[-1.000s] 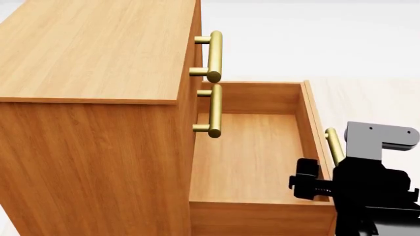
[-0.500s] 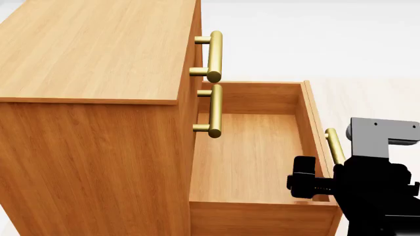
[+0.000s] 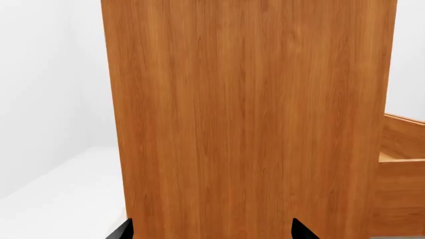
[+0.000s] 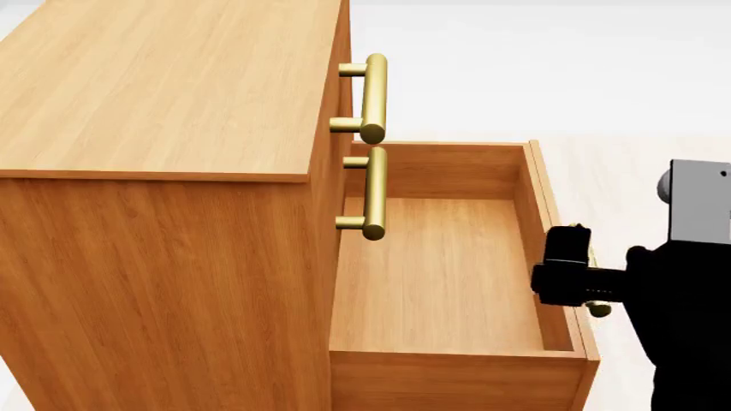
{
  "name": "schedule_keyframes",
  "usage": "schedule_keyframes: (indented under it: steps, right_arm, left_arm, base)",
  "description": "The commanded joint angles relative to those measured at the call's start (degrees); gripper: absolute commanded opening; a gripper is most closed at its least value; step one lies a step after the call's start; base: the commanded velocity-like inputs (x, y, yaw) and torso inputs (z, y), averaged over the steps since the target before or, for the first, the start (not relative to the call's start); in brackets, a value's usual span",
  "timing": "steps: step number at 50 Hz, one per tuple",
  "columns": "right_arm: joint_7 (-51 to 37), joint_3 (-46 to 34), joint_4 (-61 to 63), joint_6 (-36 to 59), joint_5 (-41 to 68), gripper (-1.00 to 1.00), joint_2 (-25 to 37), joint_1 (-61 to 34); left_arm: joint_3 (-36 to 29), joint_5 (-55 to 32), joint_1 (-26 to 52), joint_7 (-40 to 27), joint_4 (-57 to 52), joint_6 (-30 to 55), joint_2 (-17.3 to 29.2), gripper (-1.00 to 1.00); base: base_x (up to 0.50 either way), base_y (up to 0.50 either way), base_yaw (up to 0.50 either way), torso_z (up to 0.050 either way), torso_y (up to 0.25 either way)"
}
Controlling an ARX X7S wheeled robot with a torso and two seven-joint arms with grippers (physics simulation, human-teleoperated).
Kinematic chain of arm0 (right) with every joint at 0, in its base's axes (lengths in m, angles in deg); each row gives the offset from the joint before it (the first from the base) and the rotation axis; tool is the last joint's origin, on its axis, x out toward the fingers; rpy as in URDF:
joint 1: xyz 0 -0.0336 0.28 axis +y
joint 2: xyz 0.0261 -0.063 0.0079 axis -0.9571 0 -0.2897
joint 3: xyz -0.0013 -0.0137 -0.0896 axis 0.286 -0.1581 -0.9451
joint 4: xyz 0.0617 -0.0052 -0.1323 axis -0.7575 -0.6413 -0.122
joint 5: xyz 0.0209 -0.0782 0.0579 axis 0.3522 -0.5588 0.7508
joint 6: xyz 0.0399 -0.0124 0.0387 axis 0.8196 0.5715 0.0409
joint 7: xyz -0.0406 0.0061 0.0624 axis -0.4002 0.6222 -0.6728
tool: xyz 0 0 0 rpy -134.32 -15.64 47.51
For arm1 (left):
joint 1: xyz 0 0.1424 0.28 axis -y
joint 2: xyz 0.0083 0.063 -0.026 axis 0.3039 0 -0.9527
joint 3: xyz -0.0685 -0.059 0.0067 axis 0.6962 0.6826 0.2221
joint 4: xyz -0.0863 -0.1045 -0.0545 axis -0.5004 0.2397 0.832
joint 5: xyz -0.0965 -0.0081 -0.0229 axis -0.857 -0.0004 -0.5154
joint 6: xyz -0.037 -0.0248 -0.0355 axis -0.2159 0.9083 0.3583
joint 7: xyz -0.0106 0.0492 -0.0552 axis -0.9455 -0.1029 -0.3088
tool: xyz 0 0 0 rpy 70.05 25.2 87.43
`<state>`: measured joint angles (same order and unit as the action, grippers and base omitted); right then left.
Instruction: Put the bowl in the bottom drawer of the cabinet and close it.
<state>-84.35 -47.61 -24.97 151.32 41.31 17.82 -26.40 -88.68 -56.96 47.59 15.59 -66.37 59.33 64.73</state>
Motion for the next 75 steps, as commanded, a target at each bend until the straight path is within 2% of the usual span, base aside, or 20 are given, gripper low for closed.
schedule_keyframes:
  steps: [1,4,20,35,43,52,54,69,71,75]
  right_arm:
    - [-2.07,3.35,4.95,1.32,0.92,1.00,1.54,0.48]
    - [-3.07,2.59,5.53,0.23,-0.54,1.00,2.13,0.95]
    - [-7.59,10.82,7.40,1.38,-0.19,1.00,2.69,1.21]
    - [-10.29,12.77,9.17,-2.00,-3.28,1.00,4.04,5.82]
    - [-12.74,15.78,8.33,-2.67,-4.22,1.00,3.32,6.39]
    - [-14.49,18.94,6.95,-2.88,-4.69,1.00,2.93,6.81]
    - [-15.19,20.41,6.86,-5.60,-5.49,1.00,2.04,7.55]
    - [-18.53,22.13,5.55,-5.60,-7.23,1.00,1.40,8.06]
    - [-20.31,22.10,5.55,-6.65,-8.87,1.00,1.34,8.30]
    - [-22.61,22.45,5.36,-7.56,-10.62,1.00,1.02,8.56]
  left_arm:
    - [-0.38,0.46,0.02,0.11,0.23,-1.19,0.33,1.00]
    - [-0.23,-0.15,0.15,-0.05,0.29,-0.82,0.27,1.00]
    - [-0.64,-0.20,0.53,-0.14,0.84,-0.42,0.44,1.00]
    - [-0.78,-0.35,0.43,-0.57,-0.24,0.39,0.72,1.00]
    - [-1.25,0.07,0.95,-0.38,3.64,-2.90,0.06,1.00]
    - [-1.08,-0.35,0.62,-0.86,0.43,-0.14,0.76,1.00]
    - [-1.10,-0.39,0.70,-0.87,0.50,-0.13,0.78,1.00]
    - [-1.27,-0.61,0.91,-1.05,0.66,-0.22,0.95,1.00]
    - [-1.66,-0.10,1.29,-0.83,3.90,-2.89,0.28,1.00]
    - [-1.69,-0.10,1.23,-0.93,3.74,-2.82,0.37,1.00]
  base:
    - [0.00,0.00,0.00,0.000,0.000]
    - [0.00,0.00,0.00,0.000,0.000]
    - [0.00,0.00,0.00,0.000,0.000]
    - [0.00,0.00,0.00,0.000,0.000]
    - [0.00,0.00,0.00,0.000,0.000]
    - [0.00,0.00,0.00,0.000,0.000]
    - [0.00,0.00,0.00,0.000,0.000]
    - [0.00,0.00,0.00,0.000,0.000]
    - [0.00,0.00,0.00,0.000,0.000]
    - [0.00,0.00,0.00,0.000,0.000]
